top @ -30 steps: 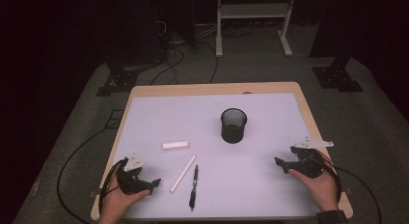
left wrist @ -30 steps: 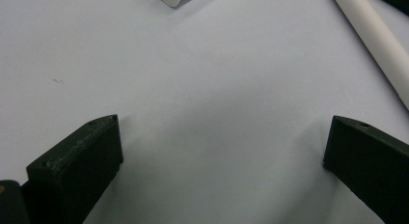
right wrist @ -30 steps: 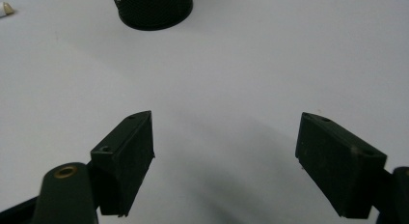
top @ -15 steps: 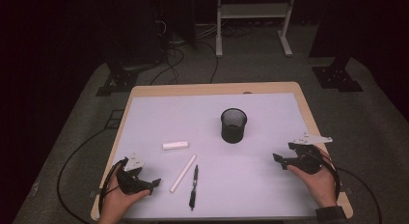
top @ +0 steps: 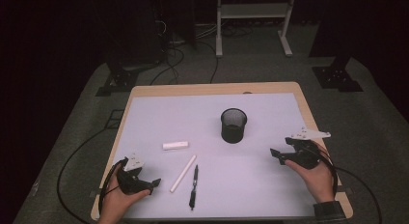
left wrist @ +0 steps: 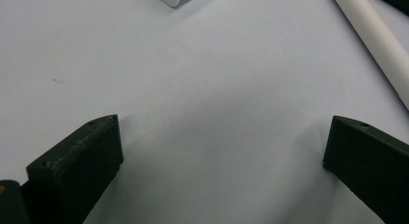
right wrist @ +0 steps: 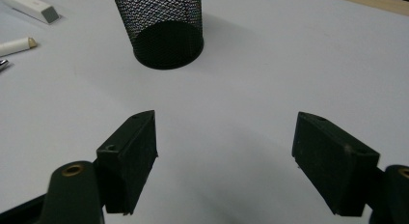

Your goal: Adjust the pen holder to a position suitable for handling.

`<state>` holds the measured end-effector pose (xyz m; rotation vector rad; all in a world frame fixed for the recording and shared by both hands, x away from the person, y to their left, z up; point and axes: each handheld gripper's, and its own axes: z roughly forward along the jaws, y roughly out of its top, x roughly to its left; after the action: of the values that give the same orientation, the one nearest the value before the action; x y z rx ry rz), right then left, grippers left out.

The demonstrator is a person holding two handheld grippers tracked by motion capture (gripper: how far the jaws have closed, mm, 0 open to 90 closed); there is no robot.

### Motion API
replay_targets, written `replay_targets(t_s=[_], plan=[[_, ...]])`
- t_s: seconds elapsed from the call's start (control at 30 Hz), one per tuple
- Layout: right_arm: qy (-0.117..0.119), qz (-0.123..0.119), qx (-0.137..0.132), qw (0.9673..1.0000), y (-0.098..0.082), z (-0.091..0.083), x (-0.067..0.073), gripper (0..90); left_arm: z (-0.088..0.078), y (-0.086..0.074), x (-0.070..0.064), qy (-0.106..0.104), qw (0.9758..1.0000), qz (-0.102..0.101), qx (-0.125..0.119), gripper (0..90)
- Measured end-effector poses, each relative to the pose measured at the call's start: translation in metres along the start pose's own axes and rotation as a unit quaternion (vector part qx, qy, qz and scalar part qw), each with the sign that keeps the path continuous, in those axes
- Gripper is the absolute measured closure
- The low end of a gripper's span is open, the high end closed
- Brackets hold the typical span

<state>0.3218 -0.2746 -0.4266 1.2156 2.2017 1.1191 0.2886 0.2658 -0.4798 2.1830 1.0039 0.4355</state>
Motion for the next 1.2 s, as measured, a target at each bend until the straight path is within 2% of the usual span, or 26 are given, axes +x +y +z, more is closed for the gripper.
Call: replay_targets(t_s=[1.2], plan=[[0.015, -0.012, -0.021, 0.9996, 0.038, 0.010, 0.002, 27.9, 0.000, 0.000, 0.000, 0.000, 1.0000, 0.000, 0.000, 0.0]])
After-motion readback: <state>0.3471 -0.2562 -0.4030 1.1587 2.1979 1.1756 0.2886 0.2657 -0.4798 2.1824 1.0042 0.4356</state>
